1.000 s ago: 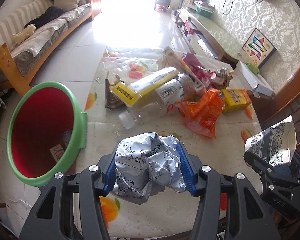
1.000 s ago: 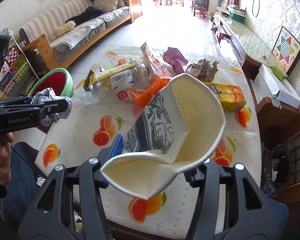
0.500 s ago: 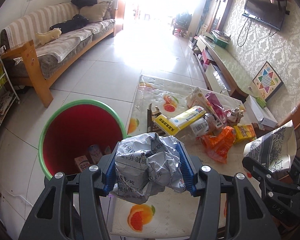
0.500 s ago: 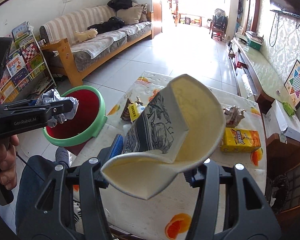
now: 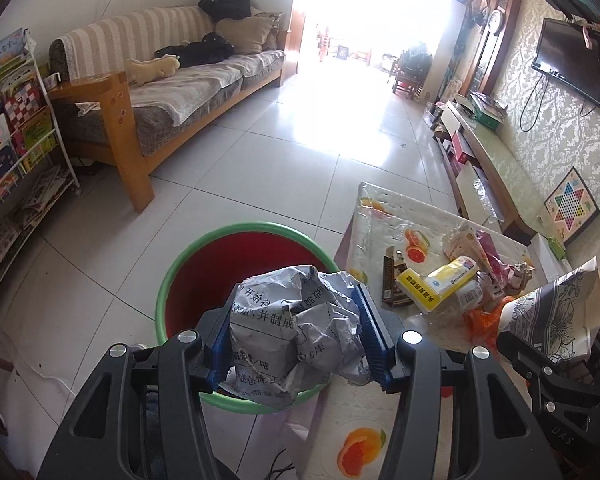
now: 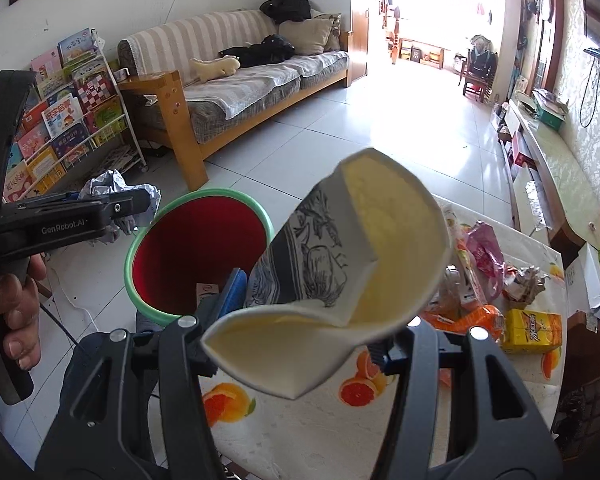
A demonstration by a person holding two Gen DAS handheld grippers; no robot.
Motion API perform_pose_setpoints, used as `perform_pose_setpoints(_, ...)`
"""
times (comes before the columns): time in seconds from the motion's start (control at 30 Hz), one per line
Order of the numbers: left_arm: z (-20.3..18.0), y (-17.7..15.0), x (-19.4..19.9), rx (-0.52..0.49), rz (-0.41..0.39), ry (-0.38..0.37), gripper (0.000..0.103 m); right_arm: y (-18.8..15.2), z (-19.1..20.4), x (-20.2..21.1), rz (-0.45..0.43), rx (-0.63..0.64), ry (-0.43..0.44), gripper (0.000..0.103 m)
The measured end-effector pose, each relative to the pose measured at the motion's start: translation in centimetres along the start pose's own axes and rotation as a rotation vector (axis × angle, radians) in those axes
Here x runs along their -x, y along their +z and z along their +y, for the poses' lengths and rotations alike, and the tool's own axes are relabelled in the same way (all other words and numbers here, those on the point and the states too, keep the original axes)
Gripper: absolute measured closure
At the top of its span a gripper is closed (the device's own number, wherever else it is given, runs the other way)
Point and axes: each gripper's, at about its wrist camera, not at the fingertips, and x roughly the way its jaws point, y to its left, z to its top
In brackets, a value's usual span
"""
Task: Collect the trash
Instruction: 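Carry foil and cup over the red bin and open both tools to drop them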
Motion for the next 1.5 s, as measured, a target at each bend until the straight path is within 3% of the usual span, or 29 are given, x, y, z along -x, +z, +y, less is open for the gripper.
perform_pose_setpoints(0.57,4.2,1.2,-4.9,0.054,0.064,0.039,0.051,3.3,3.1,-4.5,0.023,0.040,0.041,0.050)
perform_pose_setpoints(0.67,4.3,1.1,-5.5,0.055,0.078,0.038,0.045,3.3,3.3,-5.0,0.034,0.039,0.043,0.050)
perform_pose_setpoints(0.8,4.8,1.2,-5.5,0.068,0.065,0.068,0.015,3.4,3.9,-5.6,0.042,0.043,0.052,0.050)
perform_pose_setpoints(0.83,5.0,1.2,-5.5,0.074,0.061,0.074,0.013,3.5,4.1,-5.7,0.043,0.045,0.055,0.050)
perform_pose_setpoints(1.0,6.3,1.0,-5.2,0.117,0.048,0.093,0.010,3.4,4.9,-6.4,0.053,0.056,0.070,0.050)
perform_pose_setpoints(1.27,9.6,0.7,-2.5,0.220,-0.066,0.174,0.008,4.1,7.0,-8.1,0.065,0.088,0.104,0.050)
perform_pose_setpoints(1.5,12.2,0.0,-1.8,0.279,-0.076,0.182,0.008,5.2,10.0,-10.1,0.071,0.135,0.147,0.050)
